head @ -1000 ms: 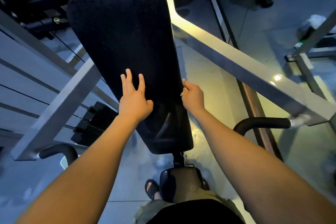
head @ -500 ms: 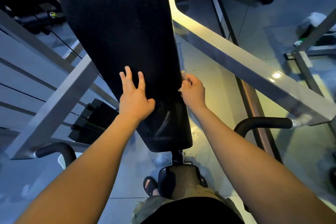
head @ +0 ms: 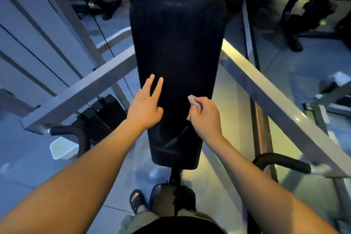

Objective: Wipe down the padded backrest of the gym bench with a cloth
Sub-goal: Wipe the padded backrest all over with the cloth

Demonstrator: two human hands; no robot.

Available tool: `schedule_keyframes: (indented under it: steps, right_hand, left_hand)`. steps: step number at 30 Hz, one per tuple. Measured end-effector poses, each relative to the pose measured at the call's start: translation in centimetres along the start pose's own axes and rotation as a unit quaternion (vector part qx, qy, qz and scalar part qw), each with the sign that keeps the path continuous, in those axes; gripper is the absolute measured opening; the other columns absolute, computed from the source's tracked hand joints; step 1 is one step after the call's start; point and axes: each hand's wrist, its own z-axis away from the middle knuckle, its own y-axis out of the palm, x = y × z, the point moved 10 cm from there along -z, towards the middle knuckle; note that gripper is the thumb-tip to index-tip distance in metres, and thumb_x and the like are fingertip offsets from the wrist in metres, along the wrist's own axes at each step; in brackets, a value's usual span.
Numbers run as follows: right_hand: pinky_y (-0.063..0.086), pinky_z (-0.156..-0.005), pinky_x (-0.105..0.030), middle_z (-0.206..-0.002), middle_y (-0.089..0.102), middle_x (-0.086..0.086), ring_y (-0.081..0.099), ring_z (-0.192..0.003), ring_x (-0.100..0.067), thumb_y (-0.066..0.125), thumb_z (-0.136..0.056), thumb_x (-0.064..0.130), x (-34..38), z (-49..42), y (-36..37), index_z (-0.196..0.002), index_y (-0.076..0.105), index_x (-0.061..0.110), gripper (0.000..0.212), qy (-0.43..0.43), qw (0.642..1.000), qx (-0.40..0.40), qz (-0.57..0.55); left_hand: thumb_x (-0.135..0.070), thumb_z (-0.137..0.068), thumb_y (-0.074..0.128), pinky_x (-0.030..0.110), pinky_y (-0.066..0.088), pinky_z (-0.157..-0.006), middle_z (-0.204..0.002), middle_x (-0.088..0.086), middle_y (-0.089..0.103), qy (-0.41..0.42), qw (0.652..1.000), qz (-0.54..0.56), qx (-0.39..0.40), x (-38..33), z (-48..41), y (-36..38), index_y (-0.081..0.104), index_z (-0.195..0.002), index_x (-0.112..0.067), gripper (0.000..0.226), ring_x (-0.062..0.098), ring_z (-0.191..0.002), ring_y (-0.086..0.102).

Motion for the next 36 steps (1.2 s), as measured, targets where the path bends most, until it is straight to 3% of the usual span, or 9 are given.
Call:
schedule_keyframes:
  steps: [2, 6, 10, 13, 18, 22, 28, 31, 36]
  right_hand:
    - [0.037, -0.087, -0.001, -0.113, 0.062, 0.007, 0.047, -0.098, 0.005, 0.055, -0.101, 0.015, 5.9, -1.4, 0.9, -0.121, 0.065, 0.021, 0.023, -0.144, 0.988, 0.018, 0.051]
    - [0.049, -0.095, -0.023, -0.121, 0.063, -0.001, 0.056, -0.109, -0.013, 0.054, -0.096, 0.000, 14.1, -4.2, 2.9, -0.120, 0.066, 0.014, 0.031, -0.356, 0.921, -0.011, 0.155]
    - [0.044, -0.101, -0.028, -0.129, 0.058, 0.006, 0.051, -0.120, -0.010, 0.036, -0.109, 0.029, 14.9, -4.5, 7.5, -0.124, 0.065, 0.023, 0.033, -0.412, 0.868, -0.015, 0.276]
    - [0.038, -0.099, -0.028, -0.138, 0.052, -0.007, 0.045, -0.122, -0.018, 0.027, -0.109, 0.033, 12.6, -4.0, 10.7, -0.143, 0.053, 0.013, 0.047, -0.398, 0.863, 0.018, 0.312]
    - [0.057, -0.081, -0.033, -0.122, 0.061, -0.013, 0.057, -0.105, -0.030, 0.067, -0.089, -0.006, 11.3, -2.4, 12.2, -0.128, 0.064, -0.002, 0.039, -0.451, 0.820, 0.077, 0.343]
    - [0.054, -0.065, -0.035, -0.116, 0.058, -0.011, 0.058, -0.097, -0.033, 0.067, -0.088, -0.006, 14.1, -2.8, 10.4, -0.114, 0.067, 0.006, 0.029, -0.445, 0.827, 0.089, 0.331]
    - [0.050, -0.079, -0.034, -0.130, 0.055, -0.015, 0.053, -0.110, -0.033, 0.042, -0.103, 0.011, 14.5, -5.2, 6.1, -0.132, 0.062, 0.005, 0.035, -0.411, 0.837, -0.016, 0.360]
    - [0.055, -0.083, -0.042, -0.132, 0.056, -0.019, 0.053, -0.112, -0.037, 0.045, -0.098, -0.003, 9.2, -2.7, 8.3, -0.136, 0.059, 0.000, 0.041, -0.418, 0.811, 0.025, 0.408]
    - [0.059, -0.069, -0.039, -0.124, 0.059, -0.014, 0.061, -0.102, -0.035, 0.068, -0.087, -0.004, 7.3, -1.4, 8.5, -0.124, 0.066, 0.006, 0.039, -0.390, 0.826, 0.112, 0.391]
  left_hand:
    - [-0.026, -0.091, 0.055, 0.041, 0.047, -0.103, -0.167, -0.001, -0.005, -0.060, 0.997, 0.048, 0.004, 3.0, 1.1, 0.1, 0.008, -0.161, -0.025, 0.084, 0.029, -0.139, 0.039]
    - [-0.020, -0.094, 0.048, 0.041, 0.038, -0.112, -0.161, 0.007, 0.024, -0.158, 0.979, 0.128, 0.021, 7.2, 3.3, 1.1, 0.043, -0.149, -0.017, 0.056, 0.027, -0.145, 0.029]
    - [-0.019, -0.094, 0.046, 0.038, 0.037, -0.111, -0.138, 0.008, 0.048, -0.181, 0.974, 0.129, 0.038, 9.6, 5.1, 2.0, 0.060, -0.133, -0.008, 0.043, 0.026, -0.134, 0.038]
    - [-0.018, -0.092, 0.047, 0.039, 0.042, -0.107, -0.126, 0.012, 0.055, -0.195, 0.970, 0.135, 0.049, 11.2, 6.4, 2.9, 0.068, -0.121, -0.007, 0.038, 0.029, -0.126, 0.044]
    - [-0.015, -0.088, 0.047, 0.044, 0.048, -0.098, -0.111, 0.015, 0.057, -0.220, 0.961, 0.158, 0.055, 12.6, 7.6, 3.3, 0.069, -0.104, -0.004, 0.029, 0.032, -0.114, 0.049]
    - [-0.017, -0.092, 0.048, 0.044, 0.044, -0.105, -0.130, 0.011, 0.055, -0.212, 0.959, 0.179, 0.056, 11.7, 6.9, 2.4, 0.063, -0.129, -0.010, 0.040, 0.029, -0.127, 0.044]
    - [-0.019, -0.091, 0.048, 0.045, 0.045, -0.107, -0.134, 0.006, 0.053, -0.195, 0.958, 0.202, 0.050, 10.4, 5.5, 1.6, 0.056, -0.136, -0.015, 0.046, 0.024, -0.129, 0.046]
    - [-0.021, -0.092, 0.049, 0.046, 0.046, -0.105, -0.134, 0.006, 0.053, -0.188, 0.960, 0.201, 0.055, 10.1, 5.5, 1.8, 0.056, -0.137, -0.016, 0.046, 0.024, -0.128, 0.046]
    - [-0.018, -0.093, 0.049, 0.042, 0.045, -0.108, -0.137, 0.006, 0.053, -0.171, 0.966, 0.189, 0.051, 9.7, 5.4, 1.5, 0.055, -0.139, -0.014, 0.046, 0.023, -0.130, 0.046]
